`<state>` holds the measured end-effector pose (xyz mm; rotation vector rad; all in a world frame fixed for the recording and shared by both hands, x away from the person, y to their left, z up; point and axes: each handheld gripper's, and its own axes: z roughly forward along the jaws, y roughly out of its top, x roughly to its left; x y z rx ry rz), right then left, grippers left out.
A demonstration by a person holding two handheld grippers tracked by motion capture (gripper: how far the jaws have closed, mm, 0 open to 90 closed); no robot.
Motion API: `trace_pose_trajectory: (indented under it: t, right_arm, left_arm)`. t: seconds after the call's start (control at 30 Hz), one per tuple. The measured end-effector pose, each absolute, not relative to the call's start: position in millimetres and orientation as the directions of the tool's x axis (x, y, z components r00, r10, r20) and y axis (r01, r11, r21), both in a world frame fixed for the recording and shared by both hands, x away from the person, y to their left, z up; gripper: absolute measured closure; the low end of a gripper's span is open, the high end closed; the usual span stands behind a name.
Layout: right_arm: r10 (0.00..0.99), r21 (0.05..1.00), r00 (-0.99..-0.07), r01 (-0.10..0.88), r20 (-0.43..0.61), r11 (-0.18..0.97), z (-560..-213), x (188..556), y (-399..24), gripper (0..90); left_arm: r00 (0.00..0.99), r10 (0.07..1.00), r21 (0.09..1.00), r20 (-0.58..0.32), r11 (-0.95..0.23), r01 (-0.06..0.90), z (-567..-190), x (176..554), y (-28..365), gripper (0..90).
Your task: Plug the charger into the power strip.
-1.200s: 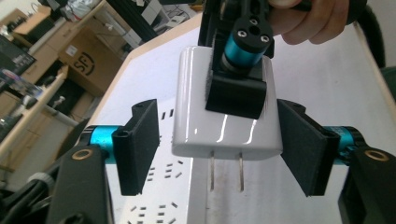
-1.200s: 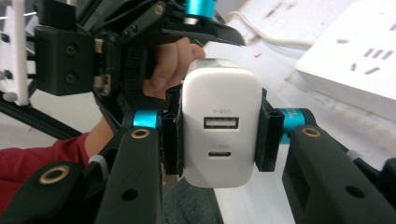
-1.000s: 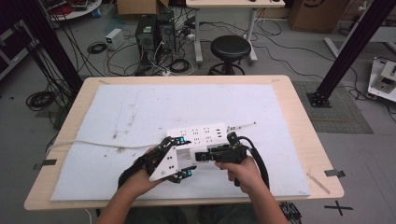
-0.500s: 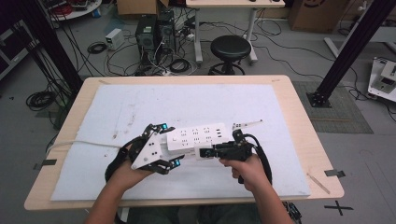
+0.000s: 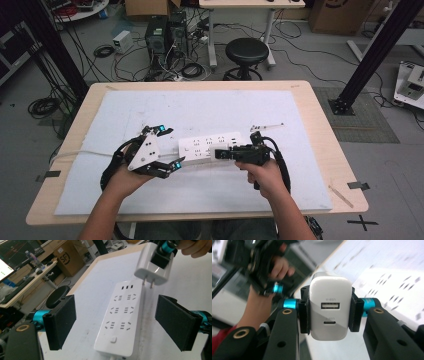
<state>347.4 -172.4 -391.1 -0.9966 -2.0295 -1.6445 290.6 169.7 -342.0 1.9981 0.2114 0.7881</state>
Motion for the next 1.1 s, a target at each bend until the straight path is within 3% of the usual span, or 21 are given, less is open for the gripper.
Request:
trace_pose_trajectory:
  t: [0.27,0.57,0.83,0.87,0.9,1.1]
  right_arm:
    - [0.398,0.737,-0.651,0.669,0.646,-0.103,-385.9,355.0,-178.0,63.3]
    - [0.580,0.813,-0.645,0.580,0.498,-0.053,-370.3,361.0,-196.3,63.3]
    - [0.616,0.833,-0.756,0.476,0.223,0.282,-348.4,374.2,-192.9,63.2]
    - [0.616,0.833,-0.756,0.476,0.223,0.282,-348.4,374.2,-192.9,63.2]
    - [0.577,0.804,-0.806,0.427,0.132,0.413,-337.1,380.3,-188.4,63.3]
    - [0.509,0.722,-0.860,0.376,0.038,0.581,-324.4,393.7,-176.6,63.3]
  left_arm:
    - [0.759,0.477,0.828,0.443,-0.542,-0.142,-343.6,288.9,185.9,17.3]
    - [0.757,0.483,0.822,0.441,-0.556,-0.123,-345.6,289.3,193.7,17.2]
    - [0.764,0.477,0.816,0.435,-0.567,-0.111,-347.1,289.7,197.2,17.2]
    - [0.764,0.477,0.816,0.435,-0.567,-0.111,-347.1,289.7,197.2,17.3]
    - [0.762,0.482,0.817,0.433,-0.566,-0.107,-348.7,290.3,198.3,17.2]
    - [0.767,0.487,0.821,0.418,-0.563,-0.090,-351.5,291.8,201.4,17.2]
